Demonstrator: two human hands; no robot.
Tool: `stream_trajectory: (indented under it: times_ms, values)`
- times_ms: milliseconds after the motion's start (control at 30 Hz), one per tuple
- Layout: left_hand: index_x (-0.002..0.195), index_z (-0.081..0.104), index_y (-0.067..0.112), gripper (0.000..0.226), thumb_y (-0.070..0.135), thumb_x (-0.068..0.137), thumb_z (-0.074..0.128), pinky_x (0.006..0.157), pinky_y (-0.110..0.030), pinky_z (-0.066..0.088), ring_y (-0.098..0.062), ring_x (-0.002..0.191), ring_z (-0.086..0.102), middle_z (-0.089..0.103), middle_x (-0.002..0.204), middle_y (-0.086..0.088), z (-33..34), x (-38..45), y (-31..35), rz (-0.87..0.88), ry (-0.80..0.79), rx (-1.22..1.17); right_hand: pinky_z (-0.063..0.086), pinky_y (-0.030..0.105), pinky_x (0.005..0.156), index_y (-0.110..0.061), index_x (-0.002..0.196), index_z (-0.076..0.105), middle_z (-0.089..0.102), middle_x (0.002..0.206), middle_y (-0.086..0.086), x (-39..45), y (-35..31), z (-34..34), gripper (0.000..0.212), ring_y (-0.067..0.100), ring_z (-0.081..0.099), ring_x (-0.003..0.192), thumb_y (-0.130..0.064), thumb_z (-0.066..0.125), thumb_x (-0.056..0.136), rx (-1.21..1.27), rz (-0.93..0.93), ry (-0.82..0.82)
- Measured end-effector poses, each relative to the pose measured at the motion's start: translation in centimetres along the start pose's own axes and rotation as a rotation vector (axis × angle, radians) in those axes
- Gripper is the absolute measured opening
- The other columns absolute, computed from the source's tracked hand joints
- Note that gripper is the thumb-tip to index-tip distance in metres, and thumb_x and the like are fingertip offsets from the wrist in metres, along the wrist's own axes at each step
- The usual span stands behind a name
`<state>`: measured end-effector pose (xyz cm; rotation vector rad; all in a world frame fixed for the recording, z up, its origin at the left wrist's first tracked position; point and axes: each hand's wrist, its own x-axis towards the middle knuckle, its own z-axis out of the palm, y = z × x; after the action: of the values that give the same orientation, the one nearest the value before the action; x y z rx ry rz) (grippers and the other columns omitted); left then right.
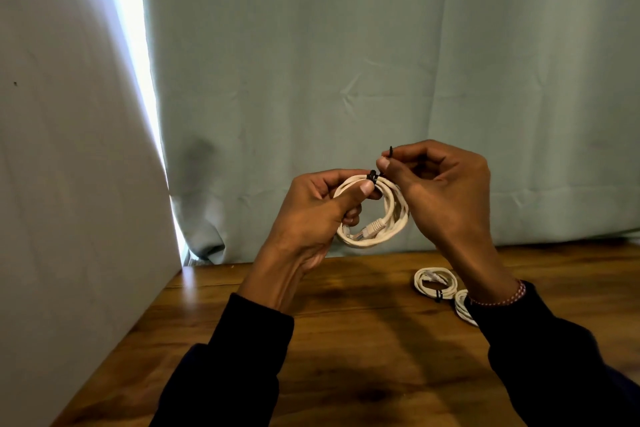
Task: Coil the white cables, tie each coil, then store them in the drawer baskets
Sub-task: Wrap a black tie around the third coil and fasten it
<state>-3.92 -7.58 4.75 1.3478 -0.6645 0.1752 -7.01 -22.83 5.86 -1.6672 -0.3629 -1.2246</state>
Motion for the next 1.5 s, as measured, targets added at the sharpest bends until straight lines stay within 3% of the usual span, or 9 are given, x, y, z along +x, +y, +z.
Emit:
stream_trajectory:
  times_ms: [200,400,567,767,1000,1233,1500]
  values:
    - [0.099,0.072,0.0,0.016,0.009,0.098,0.059,0.053,-0.022,0.039,-0.01,0.057,0.045,0.07,0.079,-0.011,-0.9,-0.4,0.9,-0.008,-0.087,0.152,0.056,0.013,0.068,-0.017,0.101,0.073,0.07,0.084,-0.016,-0.1,-0.2,-0.1,0.019,-0.003,0.071,0.076,-0.022,0.08,0.084,-0.062,-0.21,-0.063]
    - [0.099,0.072,-0.002,0.016,0.009,0.097,0.06,0.052,-0.021,0.039,-0.009,0.056,0.044,0.069,0.08,-0.012,-1.0,-0.6,1.4,0.006,-0.105,0.143,0.062,0.027,0.068,-0.009,0.101,0.076,0.075,0.09,0.002,1.0,0.1,-1.9,0.012,0.012,0.075,0.079,-0.009,0.072,0.09,0.087,-0.32,-0.236]
    - [0.101,0.072,-0.001,0.015,0.009,0.097,0.06,0.053,-0.021,0.039,-0.009,0.057,0.045,0.069,0.079,-0.011,-1.3,-0.7,1.3,0.019,-0.103,0.147,0.06,0.02,0.067,-0.007,0.103,0.076,0.074,0.095,0.001,1.4,0.2,-2.5,0.013,0.008,0.073,0.082,-0.01,0.07,0.093,-0.059,-0.44,-0.282]
    - [0.104,0.072,-0.001,0.017,0.01,0.097,0.061,0.055,-0.022,0.041,-0.011,0.06,0.046,0.07,0.081,-0.01,-1.2,-0.8,1.5,0.037,-0.122,0.183,0.059,0.019,0.074,-0.009,0.106,0.076,0.074,0.097,-0.005,1.2,0.3,-1.8,0.015,0.003,0.072,0.087,-0.009,0.07,0.092,-0.049,-0.428,-0.284]
    - [0.105,0.071,-0.002,0.018,0.01,0.096,0.061,0.056,-0.022,0.042,-0.012,0.06,0.047,0.07,0.079,-0.008,-1.0,-0.9,1.7,0.046,-0.125,0.199,0.057,0.015,0.068,-0.012,0.099,0.078,0.073,0.092,-0.001,1.0,0.5,-1.5,0.013,0.006,0.07,0.084,-0.008,0.071,0.089,-0.127,-0.468,-0.178]
    - [0.101,0.074,0.001,0.017,0.011,0.097,0.061,0.057,-0.021,0.043,-0.008,0.059,0.049,0.07,0.076,-0.005,-1.1,-1.0,2.0,0.056,-0.088,0.253,0.057,0.014,0.07,-0.011,0.098,0.078,0.072,0.09,0.004,1.7,-0.1,-3.1,0.012,0.008,0.068,0.076,-0.014,0.074,0.087,-0.281,-0.595,-0.356]
    - [0.099,0.075,0.004,0.017,0.014,0.098,0.061,0.059,-0.024,0.044,-0.011,0.062,0.049,0.072,0.077,-0.006,-0.9,-1.2,2.2,0.055,-0.058,0.335,0.059,0.025,0.061,-0.009,0.092,0.079,0.071,0.085,0.004,1.6,-0.5,-3.2,0.013,0.011,0.065,0.069,-0.019,0.075,0.085,-0.385,-0.661,-0.39]
